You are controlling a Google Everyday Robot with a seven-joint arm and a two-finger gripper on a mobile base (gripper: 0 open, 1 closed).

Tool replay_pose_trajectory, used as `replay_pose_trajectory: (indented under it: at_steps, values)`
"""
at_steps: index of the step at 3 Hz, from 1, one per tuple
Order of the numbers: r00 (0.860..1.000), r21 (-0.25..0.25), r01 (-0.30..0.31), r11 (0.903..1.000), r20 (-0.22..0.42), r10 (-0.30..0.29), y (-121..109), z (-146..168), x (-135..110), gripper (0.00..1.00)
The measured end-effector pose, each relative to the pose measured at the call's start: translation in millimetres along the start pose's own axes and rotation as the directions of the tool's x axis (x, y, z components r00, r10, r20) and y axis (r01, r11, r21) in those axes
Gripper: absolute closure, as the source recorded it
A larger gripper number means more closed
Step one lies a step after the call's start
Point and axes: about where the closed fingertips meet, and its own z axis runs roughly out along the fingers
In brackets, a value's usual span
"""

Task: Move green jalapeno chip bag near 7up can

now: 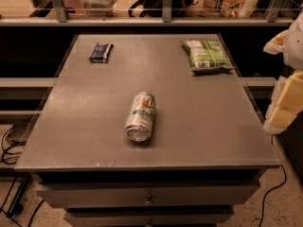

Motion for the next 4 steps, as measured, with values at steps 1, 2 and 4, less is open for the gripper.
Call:
replay_pose_trajectory:
  at_steps: [1, 2, 4]
  values:
    - [1.000, 0.003, -0.003, 1.0000, 0.008, 0.003, -1.1, -1.1, -0.7, 0.00]
    - [0.994, -0.003, -0.075, 0.9972, 0.075, 0.075, -15.5, 11.2, -5.7, 0.00]
    - [0.941, 0.019, -0.250, 0.9681, 0.240, 0.238, -70.0, 58.9, -26.2, 0.00]
